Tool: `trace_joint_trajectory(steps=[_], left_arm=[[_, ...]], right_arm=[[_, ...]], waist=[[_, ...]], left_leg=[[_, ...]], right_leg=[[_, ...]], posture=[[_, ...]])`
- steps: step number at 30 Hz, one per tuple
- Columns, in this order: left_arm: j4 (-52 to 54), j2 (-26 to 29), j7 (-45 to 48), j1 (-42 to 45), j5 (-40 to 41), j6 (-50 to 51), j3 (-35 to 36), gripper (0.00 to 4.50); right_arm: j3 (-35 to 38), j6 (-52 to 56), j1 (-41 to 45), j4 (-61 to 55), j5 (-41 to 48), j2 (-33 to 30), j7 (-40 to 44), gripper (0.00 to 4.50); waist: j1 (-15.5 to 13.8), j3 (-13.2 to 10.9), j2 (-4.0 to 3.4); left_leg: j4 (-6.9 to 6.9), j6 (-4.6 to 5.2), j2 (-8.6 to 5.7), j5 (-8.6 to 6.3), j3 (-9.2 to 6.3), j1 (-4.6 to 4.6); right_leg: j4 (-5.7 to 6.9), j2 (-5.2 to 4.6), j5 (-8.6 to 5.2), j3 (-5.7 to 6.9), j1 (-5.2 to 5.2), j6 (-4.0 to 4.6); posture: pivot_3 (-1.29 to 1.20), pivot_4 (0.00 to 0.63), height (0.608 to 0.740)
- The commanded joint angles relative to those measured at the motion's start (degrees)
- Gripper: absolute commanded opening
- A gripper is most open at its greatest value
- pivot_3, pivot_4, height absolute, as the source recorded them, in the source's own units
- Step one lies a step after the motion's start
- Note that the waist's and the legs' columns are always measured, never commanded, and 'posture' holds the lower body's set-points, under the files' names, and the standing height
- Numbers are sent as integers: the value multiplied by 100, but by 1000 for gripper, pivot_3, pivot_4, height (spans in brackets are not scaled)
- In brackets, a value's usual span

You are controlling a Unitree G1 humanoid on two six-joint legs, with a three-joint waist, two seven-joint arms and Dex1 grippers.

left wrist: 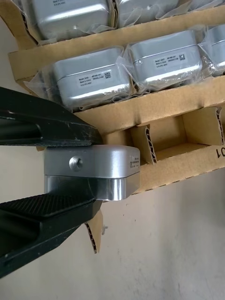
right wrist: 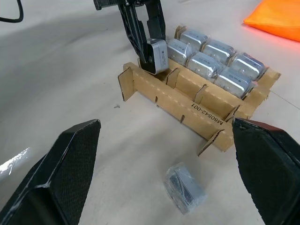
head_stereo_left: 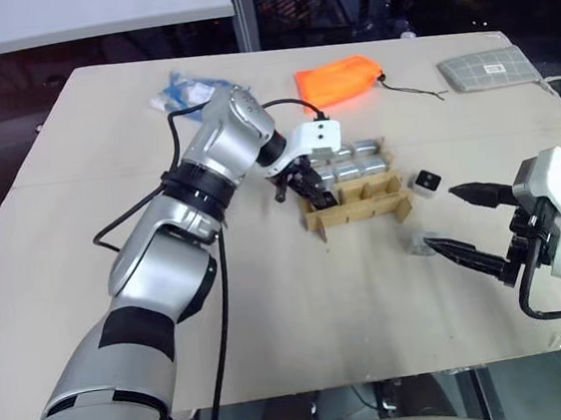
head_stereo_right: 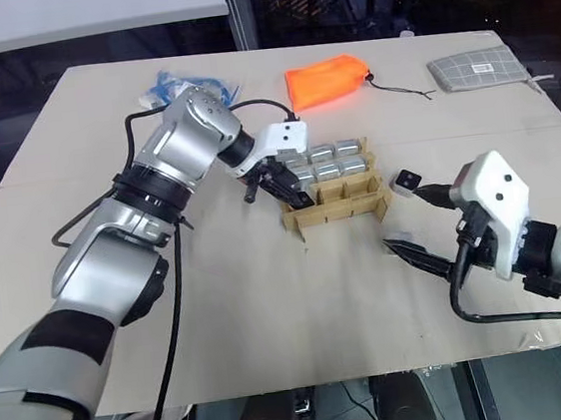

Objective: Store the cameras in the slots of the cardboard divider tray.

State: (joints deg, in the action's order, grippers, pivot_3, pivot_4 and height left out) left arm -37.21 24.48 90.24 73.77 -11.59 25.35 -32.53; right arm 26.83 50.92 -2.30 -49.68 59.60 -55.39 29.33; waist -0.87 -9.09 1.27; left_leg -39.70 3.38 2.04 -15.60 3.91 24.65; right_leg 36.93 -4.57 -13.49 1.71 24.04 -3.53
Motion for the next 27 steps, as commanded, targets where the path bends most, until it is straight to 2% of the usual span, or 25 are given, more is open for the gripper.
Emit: trace_joint_trajectory(steps=[1,15,27], left_arm=[[-166,-91,-77,222,-356,-20,-242,759],[-412,-385,-246,357,-787,33,-374,759],[-283,-398,-178,447,-473,600,64,758]], right_arm=[[218,-113,-79,-172,51,-28,-62,4453],[326,-167,-306,-247,27,-40,-106,4453],[254,-216,-298,-184,-67,-68,-62,4500]], waist=[[0,0,0],[-3,1,-1],[0,1,-1]], left_leg=[[-4,1,0,0,0,1],[-65,11,5,-6,-11,-9],[-72,11,5,-6,-14,-5]], right_leg=[[2,0,0,0,0,0],[55,-1,-1,-1,-20,1],[68,-2,-1,0,-16,0]], posture=[[0,150,740],[0,150,740],[0,150,740]])
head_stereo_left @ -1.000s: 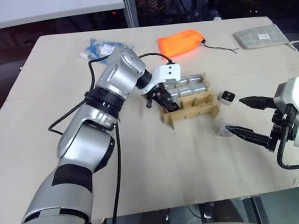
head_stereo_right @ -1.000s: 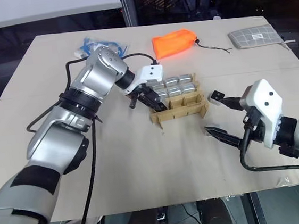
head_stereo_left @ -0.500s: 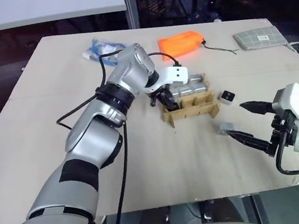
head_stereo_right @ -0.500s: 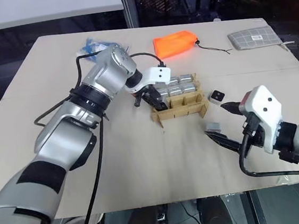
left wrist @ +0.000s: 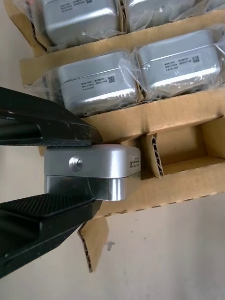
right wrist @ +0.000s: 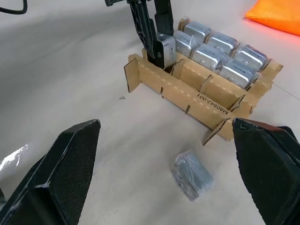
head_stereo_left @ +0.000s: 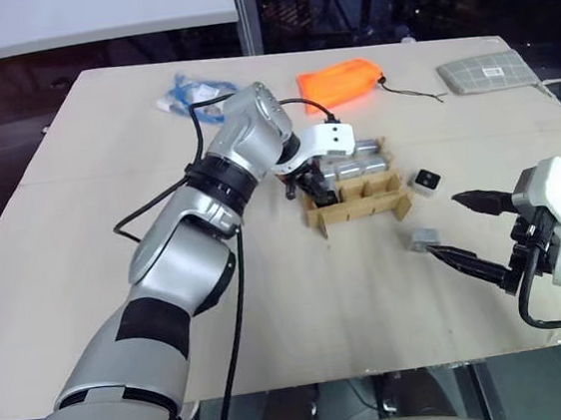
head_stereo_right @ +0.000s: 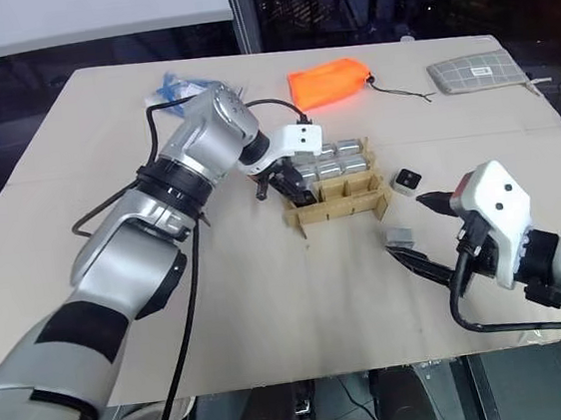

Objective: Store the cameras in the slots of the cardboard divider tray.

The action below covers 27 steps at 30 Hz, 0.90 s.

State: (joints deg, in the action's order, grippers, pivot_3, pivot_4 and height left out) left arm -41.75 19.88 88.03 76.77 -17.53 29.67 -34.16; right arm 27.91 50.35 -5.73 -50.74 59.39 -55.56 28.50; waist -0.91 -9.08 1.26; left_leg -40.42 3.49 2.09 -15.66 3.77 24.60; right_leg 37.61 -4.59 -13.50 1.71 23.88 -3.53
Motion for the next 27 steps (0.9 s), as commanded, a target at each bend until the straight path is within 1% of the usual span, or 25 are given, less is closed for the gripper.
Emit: trace_joint_trajectory(steps=[1,5,6,8,11,15,20,23,27], left_arm=[[218,96,91,147,160,196,244,758],[526,242,37,4,251,238,301,758],[598,285,30,-44,252,199,291,1787],[708,302,1,-96,288,295,324,2626],[721,247,-101,-51,349,540,407,4157],[700,305,-115,3,429,592,397,4157],[856,459,18,86,847,487,773,4157],[1227,513,85,-16,1448,592,1345,4157],[1869,609,-84,-444,2459,776,2424,4157]], right_arm=[[128,-171,46,-75,-62,-49,27,4500],[105,-205,50,-73,-70,-46,32,4500],[87,-214,56,-61,-86,-46,38,4500],[59,-229,61,-41,-122,-47,57,4500],[46,-239,72,-30,-142,-49,73,4500],[30,-245,93,-17,-162,-61,93,4500],[33,-254,81,-7,-193,-54,147,4500],[-12,-295,46,26,-265,-5,182,4500],[-228,-377,-32,169,-434,81,312,4500]], waist=[[7,0,0],[8,-1,0],[8,-1,0],[6,-1,0],[-6,-1,0],[7,-1,0],[9,-1,0],[5,-2,1],[13,-1,-1]], left_leg=[[0,0,0,0,0,1],[1,0,0,0,0,7],[1,0,1,0,0,7],[1,0,0,0,0,7],[1,0,0,0,0,8],[1,0,-1,0,0,8],[1,0,0,0,0,8],[1,0,2,0,1,9],[1,-1,6,1,0,6]], right_leg=[[0,0,0,0,1,0],[0,1,0,-1,10,0],[0,1,0,0,11,0],[0,1,0,0,11,0],[0,0,0,1,10,0],[0,0,0,0,10,0],[0,2,0,0,11,0],[0,1,0,0,12,0],[-1,-3,0,-2,11,-1]], posture=[[0,150,740],[0,150,740],[0,150,740],[0,150,740],[0,150,740],[0,150,740],[0,150,740],[0,150,740],[0,150,740]])
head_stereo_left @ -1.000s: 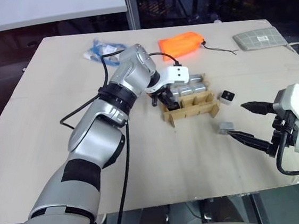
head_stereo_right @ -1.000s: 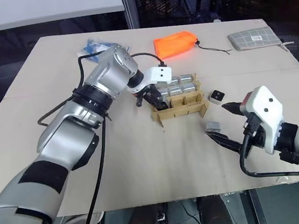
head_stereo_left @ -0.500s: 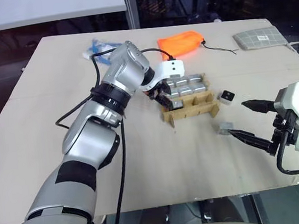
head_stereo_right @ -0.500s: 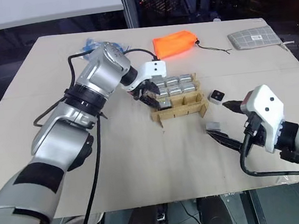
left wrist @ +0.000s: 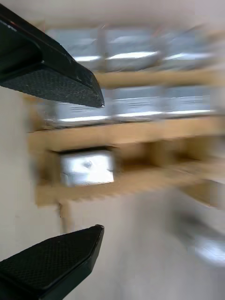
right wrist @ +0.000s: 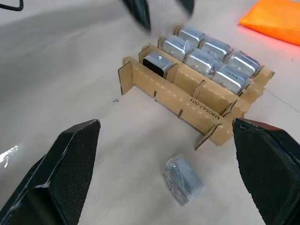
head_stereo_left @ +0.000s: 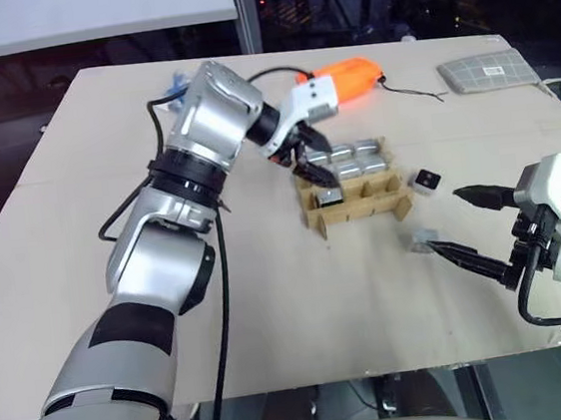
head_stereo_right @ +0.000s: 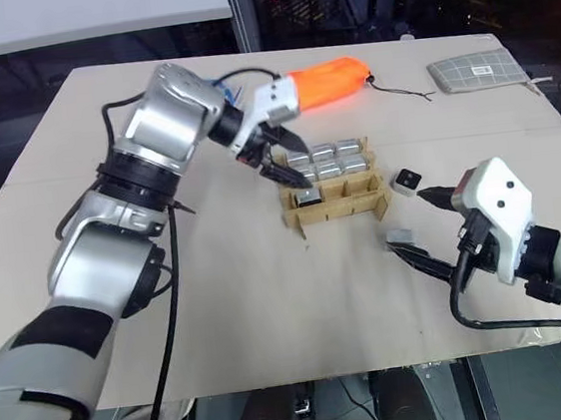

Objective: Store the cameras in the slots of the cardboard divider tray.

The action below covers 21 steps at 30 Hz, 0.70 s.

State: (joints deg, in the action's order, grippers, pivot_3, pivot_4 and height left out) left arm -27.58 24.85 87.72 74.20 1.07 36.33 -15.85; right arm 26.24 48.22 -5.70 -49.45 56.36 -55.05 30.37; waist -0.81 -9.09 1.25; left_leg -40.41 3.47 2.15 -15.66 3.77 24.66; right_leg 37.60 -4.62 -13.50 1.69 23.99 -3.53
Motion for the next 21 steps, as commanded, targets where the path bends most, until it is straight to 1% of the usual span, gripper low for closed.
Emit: trace_joint_trajectory(steps=[1,3,5,9,12,16,18,21], left_arm=[[625,176,-58,-329,785,117,776,4157],[1002,364,70,-751,1224,-114,1189,4157],[1493,752,201,-1431,1625,-142,1617,4157],[2308,1309,169,-2464,2220,26,2064,4157],[2910,1584,1,-3257,2700,70,2563,4157],[3630,1901,-243,-4178,3261,221,3127,4157],[3996,2089,-328,-4696,3448,236,3343,4157],[4416,2239,-504,-5226,3715,203,3578,4157]], right_arm=[[-103,-192,-62,91,-180,43,179,4500],[-239,-313,-122,276,-351,75,380,4500],[-575,-580,-199,671,-782,2,793,4500],[-1044,-1067,-16,1358,-1319,30,1362,4500],[-1445,-1397,299,1957,-1683,34,1812,4500],[-1902,-1780,825,2765,-2095,95,2333,4500],[-2121,-1906,1075,3133,-2258,116,2616,4500],[-2359,-2056,1356,3577,-2456,185,2935,4500]], waist=[[4,0,-1],[28,1,-3],[53,2,-5],[121,1,-4],[82,0,-3],[49,0,-2],[33,-1,-2],[-6,-1,-4]], left_leg=[[0,0,0,0,0,-1],[0,-1,-1,1,3,-7],[1,-3,-1,2,11,-15],[4,-8,1,5,22,-26],[0,-8,3,5,20,-27],[2,-6,5,3,25,-53],[4,-7,6,4,27,-59],[10,-8,6,4,31,-69]], right_leg=[[2,0,0,0,0,0],[5,2,0,-4,0,0],[10,6,0,-11,0,0],[16,7,0,-21,-1,1],[15,-2,0,-17,-11,0],[10,-7,-1,-20,-33,1],[14,-6,-1,-21,-34,1],[16,-4,-1,-23,-39,3]], posture=[[0,150,740],[0,150,740],[0,150,740],[0,150,740],[0,150,740],[0,150,740],[0,150,740],[0,150,740]])
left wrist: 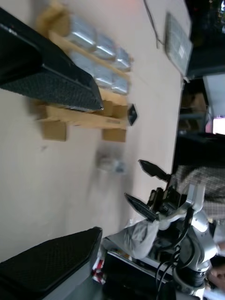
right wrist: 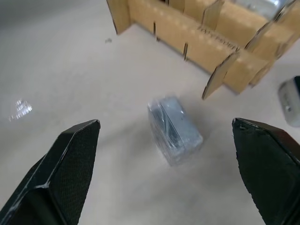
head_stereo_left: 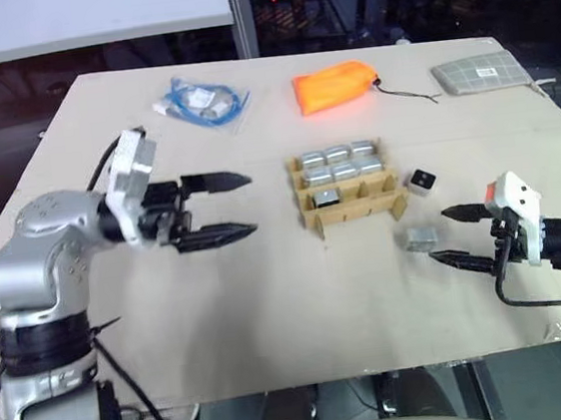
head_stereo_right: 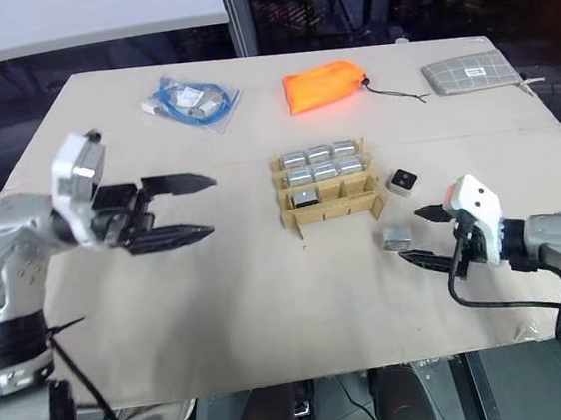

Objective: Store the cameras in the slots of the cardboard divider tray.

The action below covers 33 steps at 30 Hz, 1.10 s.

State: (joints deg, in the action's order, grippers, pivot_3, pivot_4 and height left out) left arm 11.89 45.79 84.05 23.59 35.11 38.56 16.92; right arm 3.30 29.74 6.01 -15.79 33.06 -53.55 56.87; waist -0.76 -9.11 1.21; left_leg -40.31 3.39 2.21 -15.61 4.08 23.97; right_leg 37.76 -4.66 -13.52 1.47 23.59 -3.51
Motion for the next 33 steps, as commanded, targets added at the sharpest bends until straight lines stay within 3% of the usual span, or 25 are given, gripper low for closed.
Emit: trace_joint_trajectory(steps=[1,10,14,17,20,27,33], left_arm=[[591,189,-194,-305,401,2,370,4157],[988,491,-631,-789,874,6,529,4157],[995,603,-685,-836,981,-22,479,4219],[978,701,-651,-887,928,-101,407,4219],[937,758,-654,-860,936,-164,310,4219],[888,831,-659,-765,981,-226,180,4219],[892,975,-662,-799,1009,-249,221,4219]], right_arm=[[-164,-266,291,363,-208,61,391,4500],[-661,-587,1135,1335,-752,425,897,4500],[-704,-554,1216,1381,-797,462,1051,3339],[-774,-535,1179,1339,-900,409,1148,1694],[-776,-508,1152,1292,-925,445,1174,651],[-761,-596,1129,1234,-1060,466,1185,644],[-629,-781,2097,1101,-1061,418,1292,644]], waist=[[-18,0,0],[1,-3,-5],[0,-4,-6],[8,-4,-7],[8,-5,-8],[8,-5,-8],[53,-30,-48]], left_leg=[[0,0,0,0,0,-1],[1,-1,-1,0,7,-12],[3,-3,-2,1,8,-12],[3,-4,-2,2,10,-12],[6,-4,-2,1,11,-14],[6,-5,-2,1,12,-14],[6,-3,-3,1,24,-13]], right_leg=[[-1,-1,0,1,-2,0],[-2,3,-1,-5,-9,1],[-4,2,-1,-5,-9,1],[-5,2,0,-7,-9,1],[-5,3,-1,-6,-9,2],[-6,4,-2,-7,-9,3],[-6,4,-2,-17,-3,3]], posture=[[0,150,740],[0,150,740],[0,150,740],[0,150,740],[0,150,740],[0,150,740],[0,150,740]])
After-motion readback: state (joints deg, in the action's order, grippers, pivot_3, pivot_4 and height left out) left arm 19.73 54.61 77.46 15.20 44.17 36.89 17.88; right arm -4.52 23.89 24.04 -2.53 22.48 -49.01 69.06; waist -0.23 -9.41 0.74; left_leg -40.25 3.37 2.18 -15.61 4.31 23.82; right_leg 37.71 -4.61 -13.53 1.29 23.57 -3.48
